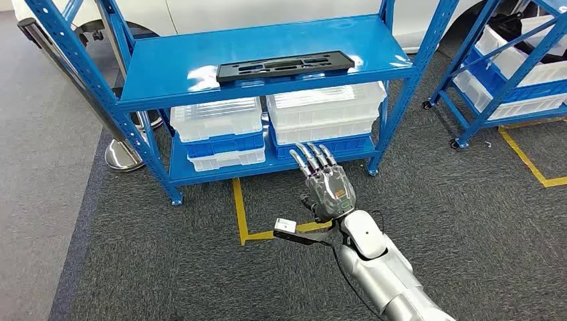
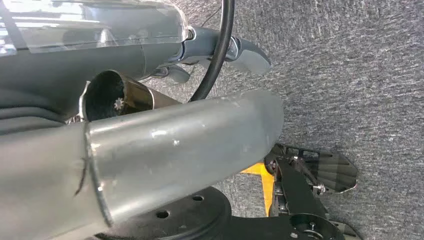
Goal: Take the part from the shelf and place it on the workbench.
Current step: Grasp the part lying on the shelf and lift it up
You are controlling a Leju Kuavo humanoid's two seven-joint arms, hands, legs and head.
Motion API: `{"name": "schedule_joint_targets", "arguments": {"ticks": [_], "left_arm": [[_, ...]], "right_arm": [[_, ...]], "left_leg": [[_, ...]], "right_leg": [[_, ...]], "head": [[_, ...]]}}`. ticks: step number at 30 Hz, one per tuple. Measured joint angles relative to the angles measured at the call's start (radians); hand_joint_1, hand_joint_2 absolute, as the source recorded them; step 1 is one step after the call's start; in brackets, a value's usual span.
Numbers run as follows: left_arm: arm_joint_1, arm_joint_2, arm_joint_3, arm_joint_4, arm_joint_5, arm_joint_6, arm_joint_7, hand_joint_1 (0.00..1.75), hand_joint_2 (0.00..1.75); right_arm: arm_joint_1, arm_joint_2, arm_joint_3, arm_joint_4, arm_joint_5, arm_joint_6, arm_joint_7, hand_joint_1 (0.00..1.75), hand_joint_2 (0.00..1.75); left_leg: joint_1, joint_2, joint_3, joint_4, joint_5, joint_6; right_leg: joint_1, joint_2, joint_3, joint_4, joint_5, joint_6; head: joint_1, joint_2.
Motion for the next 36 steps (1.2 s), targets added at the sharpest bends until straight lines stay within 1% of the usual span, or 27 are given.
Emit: {"name": "schedule_joint_targets", "arguments": {"ticks": [7,18,23,26,28,29,31,32,33,34,35,36], "left_arm": [[0.000,0.000,-0.008,0.000,0.000,0.001,-0.003,0.00,0.00],[0.000,0.000,-0.012,0.000,0.000,0.002,0.000,0.00,0.00],[0.000,0.000,-0.014,0.000,-0.002,0.001,-0.006,0.00,0.00],[0.000,0.000,-0.014,0.000,-0.005,0.001,-0.008,0.00,0.00],[0.000,0.000,-0.015,0.000,-0.007,0.001,-0.010,0.00,0.00],[0.000,0.000,-0.015,0.000,-0.009,0.001,-0.011,0.00,0.00],[0.000,-0.001,-0.015,0.000,-0.012,0.001,-0.011,0.00,0.00],[0.000,-0.001,-0.015,0.000,-0.014,0.001,-0.011,0.00,0.00],[-0.001,-0.002,-0.016,0.000,-0.015,0.001,-0.012,0.00,0.00],[-0.001,-0.002,-0.017,0.000,-0.017,0.001,-0.012,0.00,0.00],[-0.001,-0.002,-0.018,0.000,-0.018,0.001,-0.012,0.00,0.00],[-0.001,-0.002,-0.020,0.000,-0.019,0.000,-0.013,0.00,0.00]], "right_arm": [[0.001,0.010,0.032,0.000,-0.010,0.000,-0.004,0.00,1.75],[0.001,0.017,0.041,0.000,-0.023,0.005,-0.004,0.00,1.75],[0.001,0.017,0.045,0.000,-0.028,0.006,-0.004,0.00,1.75],[0.001,0.017,0.050,0.000,-0.028,0.006,-0.004,0.00,1.75],[0.002,0.017,0.051,0.000,-0.028,0.006,-0.004,0.00,1.75],[0.001,0.017,0.051,0.000,-0.028,0.006,-0.004,0.00,1.75],[0.001,0.017,0.051,0.000,-0.028,0.006,-0.004,0.00,1.75],[0.000,0.017,0.051,0.000,-0.028,0.006,-0.004,0.00,1.75],[-0.001,0.016,0.052,0.000,-0.029,0.006,-0.003,0.00,1.75],[-0.001,0.016,0.052,0.000,-0.029,0.007,-0.003,0.00,1.75],[0.000,0.016,0.052,0.000,-0.029,0.007,-0.002,0.00,1.75],[0.003,0.015,0.052,0.001,-0.029,0.008,-0.002,0.00,1.75]], "left_leg": [[-0.002,0.000,0.000,0.000,0.000,0.000],[-0.002,0.000,0.000,0.000,0.000,0.000],[-0.004,0.000,-0.002,0.004,-0.002,0.003],[-0.005,0.000,-0.004,0.008,-0.003,0.006],[-0.006,0.000,-0.006,0.011,-0.003,0.010],[-0.007,0.000,-0.007,0.011,-0.003,0.013],[-0.003,0.001,-0.002,-0.002,0.005,0.022],[0.000,0.003,0.002,-0.010,0.010,0.028],[0.003,0.005,0.005,-0.018,0.014,0.033],[0.004,0.006,0.007,-0.021,0.016,0.036],[0.004,0.006,0.006,-0.022,0.017,0.038],[0.003,0.006,0.006,-0.021,0.016,0.038]], "right_leg": [[0.000,0.000,0.000,-0.001,0.001,0.001],[0.000,0.000,0.001,-0.001,0.001,0.001],[-0.002,0.000,0.001,-0.003,0.003,0.005],[-0.003,0.000,0.001,-0.003,0.004,0.008],[-0.005,0.000,0.001,-0.004,0.006,0.012],[-0.005,0.000,0.001,-0.006,0.008,0.015],[-0.004,-0.001,0.003,-0.008,0.008,0.023],[-0.003,-0.001,-0.002,0.003,-0.001,0.026],[-0.002,-0.001,-0.016,0.034,-0.021,0.028],[-0.002,-0.002,-0.040,0.086,-0.049,0.029],[-0.002,-0.002,-0.073,0.152,-0.081,0.030],[-0.002,-0.002,-0.104,0.216,-0.105,0.031]], "head": [[0.000,0.000],[0.000,0.000],[0.000,0.000],[0.000,0.000],[0.000,0.000],[0.000,0.000],[0.000,0.000],[0.001,0.000],[0.001,0.000],[0.001,0.000],[0.001,0.000],[0.001,0.000]]}}
